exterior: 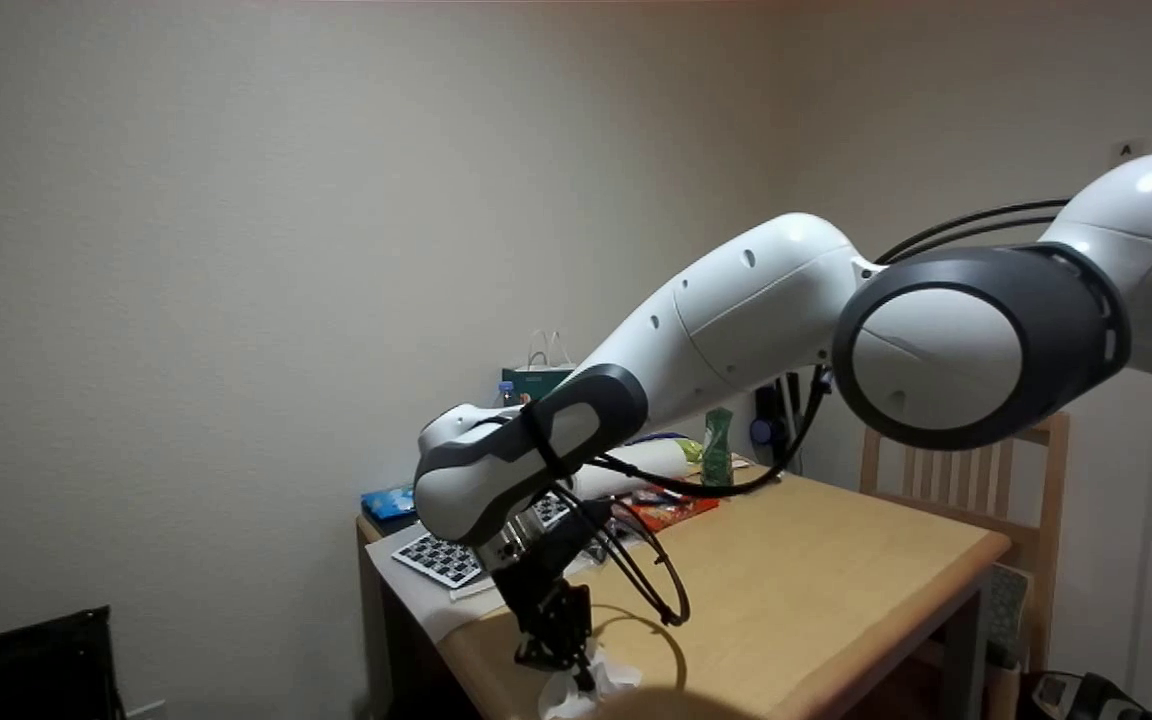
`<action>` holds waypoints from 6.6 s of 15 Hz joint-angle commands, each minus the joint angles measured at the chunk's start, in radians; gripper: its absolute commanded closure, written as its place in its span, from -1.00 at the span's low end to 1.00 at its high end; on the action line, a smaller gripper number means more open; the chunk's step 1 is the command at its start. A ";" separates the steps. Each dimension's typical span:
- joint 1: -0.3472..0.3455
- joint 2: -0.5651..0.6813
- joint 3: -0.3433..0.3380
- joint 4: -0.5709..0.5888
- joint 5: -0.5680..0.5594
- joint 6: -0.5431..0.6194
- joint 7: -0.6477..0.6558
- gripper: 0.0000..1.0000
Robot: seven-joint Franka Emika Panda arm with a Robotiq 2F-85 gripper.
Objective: Use the cloth to wipe the counter
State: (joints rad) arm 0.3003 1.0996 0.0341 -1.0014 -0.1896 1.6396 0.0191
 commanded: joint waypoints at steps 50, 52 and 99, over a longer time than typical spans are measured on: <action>-0.114 0.004 -0.018 -0.049 0.042 -0.059 0.029 1.00; -0.082 0.022 -0.007 -0.005 0.015 -0.048 -0.026 1.00; -0.229 -0.077 -0.045 -0.238 0.266 -0.016 0.289 1.00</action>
State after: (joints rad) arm 0.1368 1.0640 0.0053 -1.0975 0.0197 1.5277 0.2578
